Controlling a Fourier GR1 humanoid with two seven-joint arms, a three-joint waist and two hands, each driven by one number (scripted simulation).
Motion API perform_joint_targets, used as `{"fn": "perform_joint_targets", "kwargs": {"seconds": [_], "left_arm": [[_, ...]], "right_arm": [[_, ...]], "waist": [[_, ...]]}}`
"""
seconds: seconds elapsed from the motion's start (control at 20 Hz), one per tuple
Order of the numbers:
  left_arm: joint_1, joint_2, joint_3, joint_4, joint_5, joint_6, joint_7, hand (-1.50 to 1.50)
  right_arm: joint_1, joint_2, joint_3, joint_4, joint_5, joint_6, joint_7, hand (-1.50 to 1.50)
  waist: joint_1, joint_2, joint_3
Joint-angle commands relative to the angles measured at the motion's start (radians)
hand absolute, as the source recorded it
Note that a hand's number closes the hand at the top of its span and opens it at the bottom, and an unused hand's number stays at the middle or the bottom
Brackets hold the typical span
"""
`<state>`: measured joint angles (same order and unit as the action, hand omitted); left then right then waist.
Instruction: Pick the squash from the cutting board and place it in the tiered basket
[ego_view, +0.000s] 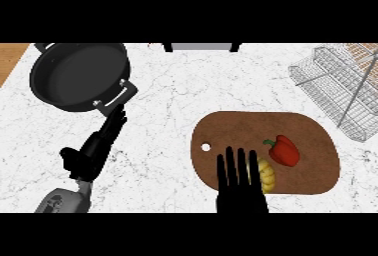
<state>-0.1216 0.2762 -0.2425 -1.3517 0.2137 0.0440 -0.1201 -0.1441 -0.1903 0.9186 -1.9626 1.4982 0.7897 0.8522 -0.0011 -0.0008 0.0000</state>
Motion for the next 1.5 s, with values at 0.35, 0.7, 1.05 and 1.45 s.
{"fn": "perform_joint_targets", "kwargs": {"seconds": [0.35,0.7,1.05,1.45], "left_arm": [[0.016,-0.008,0.067,-0.003,-0.044,-0.069,0.005,0.0],[-0.003,-0.04,0.101,-0.019,-0.067,-0.08,0.028,0.0],[0.025,-0.121,0.077,-0.018,-0.142,-0.055,0.032,0.0],[-0.032,-0.121,0.117,-0.007,-0.13,-0.079,0.058,0.0]], "right_arm": [[0.04,-0.035,-0.123,0.084,0.042,-0.138,-0.061,-1.5],[0.085,-0.097,-0.196,0.124,0.028,-0.247,-0.165,-1.5],[0.117,-0.081,-0.206,0.138,0.074,-0.266,-0.202,-1.5],[0.095,-0.093,-0.23,0.208,0.027,-0.485,-0.377,1.5]], "waist": [[0.002,0.0,0.0],[0.002,0.0,0.0],[0.001,0.0,0.0],[0.0,0.0,0.0]]}}
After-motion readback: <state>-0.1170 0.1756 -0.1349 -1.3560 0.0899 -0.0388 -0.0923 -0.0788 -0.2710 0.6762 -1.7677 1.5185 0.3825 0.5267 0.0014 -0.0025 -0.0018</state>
